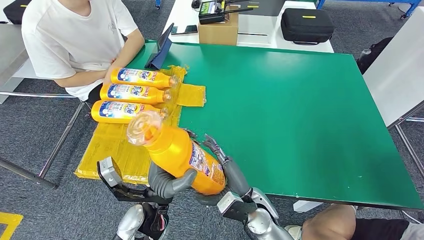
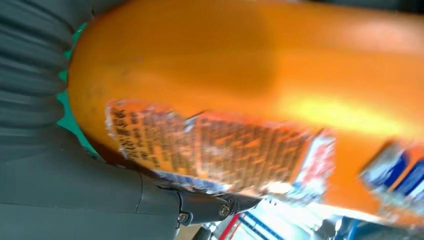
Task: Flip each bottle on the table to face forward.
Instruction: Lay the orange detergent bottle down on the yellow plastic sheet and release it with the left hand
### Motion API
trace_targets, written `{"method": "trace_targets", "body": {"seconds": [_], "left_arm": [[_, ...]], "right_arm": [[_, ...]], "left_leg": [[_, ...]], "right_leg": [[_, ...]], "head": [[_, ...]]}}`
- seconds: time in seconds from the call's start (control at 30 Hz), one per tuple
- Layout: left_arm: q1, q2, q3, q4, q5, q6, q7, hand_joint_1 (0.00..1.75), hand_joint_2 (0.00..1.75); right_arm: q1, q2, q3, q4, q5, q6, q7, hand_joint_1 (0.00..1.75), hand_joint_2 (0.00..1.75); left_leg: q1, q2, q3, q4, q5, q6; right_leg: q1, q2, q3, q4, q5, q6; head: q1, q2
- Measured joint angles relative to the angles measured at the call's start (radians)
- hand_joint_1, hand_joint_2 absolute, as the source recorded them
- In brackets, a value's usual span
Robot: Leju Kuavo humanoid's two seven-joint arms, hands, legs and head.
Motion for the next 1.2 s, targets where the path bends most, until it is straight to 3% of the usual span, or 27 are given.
{"method": "trace_targets", "body": {"seconds": [0.23, 0.5, 0.63, 0.77, 0.83, 0.9, 1.2], "left_arm": [[-0.008, 0.0, 0.009, 0.001, 0.039, -0.033, 0.019, 1.75, 1.75], [-0.014, -0.001, 0.011, 0.004, 0.027, -0.008, 0.017, 1.75, 1.75], [-0.027, 0.001, 0.026, 0.009, -0.137, 0.142, -0.041, 1.75, 1.75], [-0.039, 0.023, 0.045, 0.01, -0.673, 0.496, -0.102, 1.75, 1.75], [-0.042, 0.038, 0.053, 0.02, -0.897, 0.607, -0.088, 1.75, 1.75], [-0.042, 0.05, 0.064, 0.04, -0.978, 0.64, -0.071, 1.75, 1.75], [-0.054, 0.058, 0.127, 0.092, -0.918, 0.622, -0.062, 1.75, 1.75]], "right_arm": [[0.053, 0.014, -0.03, -0.066, -0.035, -0.039, -0.017, 0.0, 0.0], [0.079, 0.022, -0.05, -0.109, -0.054, -0.085, -0.04, 0.0, 0.0], [0.116, 0.022, -0.096, -0.197, -0.088, -0.207, -0.054, 0.0, 0.0], [0.152, 0.006, -0.156, -0.326, -0.125, -0.368, -0.057, 0.0, 0.0], [0.159, -0.001, -0.186, -0.382, -0.13, -0.418, -0.057, 0.0, 0.0], [0.163, -0.007, -0.216, -0.425, -0.133, -0.439, -0.057, 0.0, 0.0], [0.188, -0.024, -0.262, -0.478, -0.114, -0.462, -0.057, 0.0, 0.0]], "left_leg": [[0.0, 0.0, 0.0, 0.0, 0.0, 0.0], [0.0, 0.0, 0.0, 0.0, 0.0, 0.0], [0.0, 0.0, 0.0, 0.0, 0.0, 0.0], [0.0, 0.0, 0.0, 0.0, 0.0, 0.0], [0.0, 0.0, 0.0, 0.0, 0.0, 0.0], [0.0, 0.0, 0.0, 0.0, 0.0, 0.0], [0.0, 0.0, 0.0, 0.0, 0.0, 0.0]], "right_leg": [[0.0, 0.0, 0.0, 0.0, 0.0, 0.0], [0.0, 0.0, 0.0, 0.0, 0.0, 0.0], [0.0, 0.0, 0.0, 0.0, 0.0, 0.0], [0.0, 0.0, 0.0, 0.0, 0.0, 0.0], [0.0, 0.0, 0.0, 0.0, 0.0, 0.0], [0.0, 0.0, 0.0, 0.0, 0.0, 0.0], [0.0, 0.0, 0.0, 0.0, 0.0, 0.0]], "head": [[0.0, 0.0], [0.0, 0.0], [0.0, 0.0], [0.0, 0.0], [0.0, 0.0], [0.0, 0.0], [0.0, 0.0]]}}
